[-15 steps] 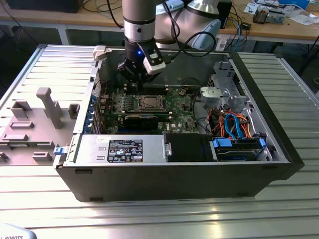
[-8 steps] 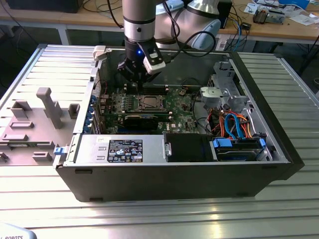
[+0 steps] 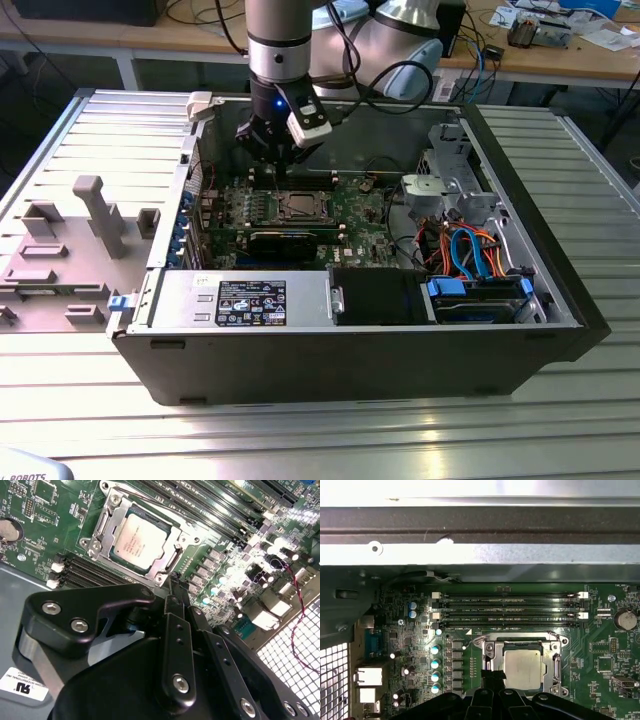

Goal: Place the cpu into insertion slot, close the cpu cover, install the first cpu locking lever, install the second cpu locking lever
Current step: 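Install the first cpu locking lever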

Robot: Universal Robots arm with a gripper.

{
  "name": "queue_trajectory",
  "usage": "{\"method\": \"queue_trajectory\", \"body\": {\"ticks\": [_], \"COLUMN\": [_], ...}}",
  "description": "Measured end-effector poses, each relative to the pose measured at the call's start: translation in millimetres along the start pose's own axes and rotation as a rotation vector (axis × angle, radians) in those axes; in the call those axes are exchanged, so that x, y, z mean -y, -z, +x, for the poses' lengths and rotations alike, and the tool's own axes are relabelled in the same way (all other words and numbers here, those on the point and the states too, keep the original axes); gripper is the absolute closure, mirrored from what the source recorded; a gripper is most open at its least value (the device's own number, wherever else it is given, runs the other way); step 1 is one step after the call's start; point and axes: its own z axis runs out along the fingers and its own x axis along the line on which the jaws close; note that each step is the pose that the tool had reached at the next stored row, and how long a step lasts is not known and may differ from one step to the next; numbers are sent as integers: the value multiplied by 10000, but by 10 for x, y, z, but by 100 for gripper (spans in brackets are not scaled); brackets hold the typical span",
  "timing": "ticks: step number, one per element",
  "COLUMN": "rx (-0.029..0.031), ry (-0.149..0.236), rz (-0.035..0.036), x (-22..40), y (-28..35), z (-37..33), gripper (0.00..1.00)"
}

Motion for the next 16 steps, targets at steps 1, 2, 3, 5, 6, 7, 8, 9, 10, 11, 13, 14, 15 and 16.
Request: {"method": "queue_trajectory", "body": {"ticks": [1, 2, 3, 5, 6, 7, 8, 9, 10, 11, 13, 14, 15, 16], "rx": [0, -1, -1, 0, 0, 0, 3, 5, 7, 19, 29, 35, 37, 37], "ry": [0, -1, 0, -1, -1, 0, -1, -1, 0, 0, -1, 0, -1, -2], "rz": [1, 1, 1, 0, 0, 0, -1, -1, 0, -1, -1, -1, -1, -1], "x": [-7, -11, -15, -25, -36, -52, -58, -62, -64, -69, -69, -69, -72, -79], "y": [0, 1, 1, 0, 0, 0, 1, 1, 2, 2, 3, 3, 3, 3], "z": [5, 10, 16, 25, 32, 46, 65, 82, 99, 158, 217, 250, 263, 272], "gripper": [89, 89, 89, 89, 89, 89, 89, 89, 89, 89, 89, 89, 89, 89]}}
